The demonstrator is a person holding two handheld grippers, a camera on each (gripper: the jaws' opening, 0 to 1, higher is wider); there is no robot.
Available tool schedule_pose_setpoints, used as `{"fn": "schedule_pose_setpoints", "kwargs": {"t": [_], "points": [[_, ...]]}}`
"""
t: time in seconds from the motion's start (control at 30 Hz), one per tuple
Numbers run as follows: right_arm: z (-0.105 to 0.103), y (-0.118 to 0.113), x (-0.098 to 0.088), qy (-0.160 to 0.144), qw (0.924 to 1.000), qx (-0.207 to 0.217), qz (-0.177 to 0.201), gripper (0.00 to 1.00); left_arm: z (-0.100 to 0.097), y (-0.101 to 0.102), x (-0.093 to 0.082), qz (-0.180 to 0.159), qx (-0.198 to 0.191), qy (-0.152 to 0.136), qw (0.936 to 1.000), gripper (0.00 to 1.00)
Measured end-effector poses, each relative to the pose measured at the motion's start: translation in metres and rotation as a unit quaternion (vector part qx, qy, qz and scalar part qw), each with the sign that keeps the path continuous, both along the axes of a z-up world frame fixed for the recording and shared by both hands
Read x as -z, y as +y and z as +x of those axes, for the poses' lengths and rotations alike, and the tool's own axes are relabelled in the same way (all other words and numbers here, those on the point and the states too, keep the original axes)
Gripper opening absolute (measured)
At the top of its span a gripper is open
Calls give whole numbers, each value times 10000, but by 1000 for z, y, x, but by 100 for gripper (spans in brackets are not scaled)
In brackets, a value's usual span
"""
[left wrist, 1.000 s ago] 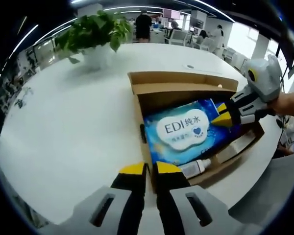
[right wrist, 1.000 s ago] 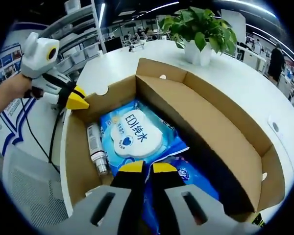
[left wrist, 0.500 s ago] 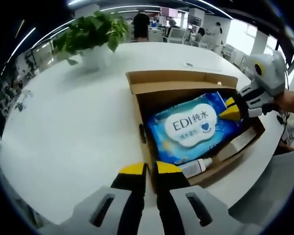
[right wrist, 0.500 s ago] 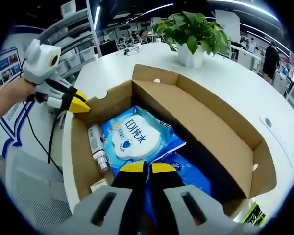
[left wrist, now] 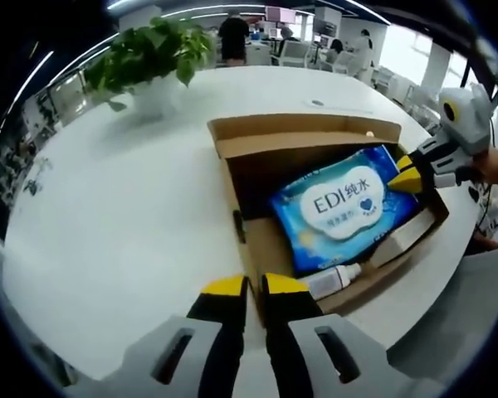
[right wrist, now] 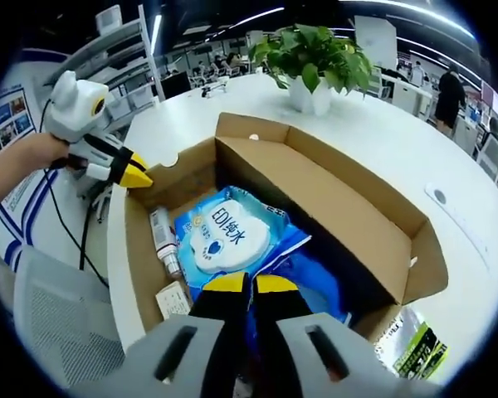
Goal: Operate the shoe box by opening the lid, removing the specified soft item, and placing it in the target area until the item is outside and the box remains undamaged.
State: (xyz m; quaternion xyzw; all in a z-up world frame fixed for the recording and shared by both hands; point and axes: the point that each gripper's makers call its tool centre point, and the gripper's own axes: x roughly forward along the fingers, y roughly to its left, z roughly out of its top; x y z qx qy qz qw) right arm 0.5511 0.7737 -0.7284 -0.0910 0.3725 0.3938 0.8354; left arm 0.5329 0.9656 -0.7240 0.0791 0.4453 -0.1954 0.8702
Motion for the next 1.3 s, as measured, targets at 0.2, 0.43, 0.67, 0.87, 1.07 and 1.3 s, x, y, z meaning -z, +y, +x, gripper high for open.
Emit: {"fn": "schedule_pose_setpoints", "kwargs": {"t": [0.2,0.43,0.67,0.87,1.07,1.3], "points": [[-3,-5,0,-20,10000,86,21,0,0,-1,0,196,157,-18,9997,5],[-2,-9,6,41,9999,129,-75,0,8,-6,-17,271,286,-248,9989,10],[-1,-11,10,77,9998,101,-148,0,10,-17,-21,332,488,-301,9978,13],[-1,-12,12,118,9998,114,-146,0,13,-32,-16,235,710,-254,9969,14],[-1,-14,16,104,9996,89,-245,0,16,-46,-2,38,770,33,9970,14],[-1,-15,18,103,9996,74,-271,0,20,-61,11,-229,824,314,9958,18]]}}
